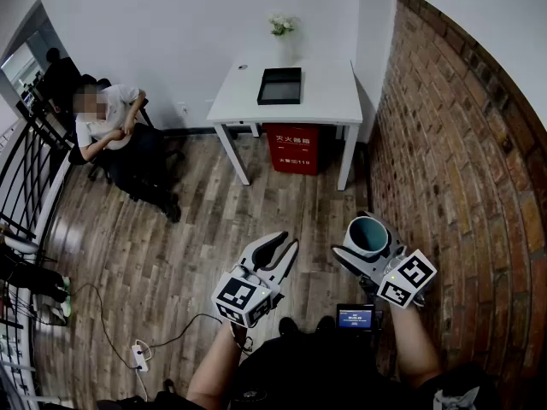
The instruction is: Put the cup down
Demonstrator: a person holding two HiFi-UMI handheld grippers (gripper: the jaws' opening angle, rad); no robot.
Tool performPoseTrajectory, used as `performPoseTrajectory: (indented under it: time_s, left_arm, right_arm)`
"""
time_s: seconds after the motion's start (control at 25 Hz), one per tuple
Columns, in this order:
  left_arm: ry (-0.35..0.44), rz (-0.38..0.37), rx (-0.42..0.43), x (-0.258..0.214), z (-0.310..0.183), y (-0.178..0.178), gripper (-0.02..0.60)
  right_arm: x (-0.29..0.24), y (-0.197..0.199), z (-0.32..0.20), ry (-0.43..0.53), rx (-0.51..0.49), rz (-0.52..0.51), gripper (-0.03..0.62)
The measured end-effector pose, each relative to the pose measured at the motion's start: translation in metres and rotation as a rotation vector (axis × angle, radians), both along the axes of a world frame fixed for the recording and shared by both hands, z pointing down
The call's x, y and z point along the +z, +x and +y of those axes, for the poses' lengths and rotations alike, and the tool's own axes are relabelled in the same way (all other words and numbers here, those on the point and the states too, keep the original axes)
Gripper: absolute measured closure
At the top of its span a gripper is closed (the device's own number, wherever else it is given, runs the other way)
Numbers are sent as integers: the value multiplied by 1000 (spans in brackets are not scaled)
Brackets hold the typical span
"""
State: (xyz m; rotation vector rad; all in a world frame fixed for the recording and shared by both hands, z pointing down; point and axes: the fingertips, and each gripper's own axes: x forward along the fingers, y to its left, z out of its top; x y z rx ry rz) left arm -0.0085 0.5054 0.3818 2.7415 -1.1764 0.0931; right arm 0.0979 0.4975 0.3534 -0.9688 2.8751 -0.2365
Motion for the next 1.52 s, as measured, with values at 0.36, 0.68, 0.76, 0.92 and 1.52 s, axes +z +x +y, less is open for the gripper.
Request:
performPoseTrajectory:
  time_s: [0.36, 0.68, 0.76, 0.92, 1.52]
  left_arm:
    - [-6, 4, -11, 3, -6, 1, 479]
    - [-8, 9, -18, 7, -9, 5, 482]
    - [-11, 8, -18, 7, -11, 8, 482]
    - [-20, 8, -19, 7, -14, 12, 482]
    - [-26, 24, -81, 12, -37, 28, 485]
  right_arm:
    - [-3, 4, -6, 5, -8, -9, 184]
    - [-2, 9, -10, 8, -13, -15, 184]
    - [-1, 12, -11, 4, -12, -18, 184]
    - [1, 18, -14, -6, -13, -21, 184]
    - [17, 47, -42, -26, -32, -12, 184]
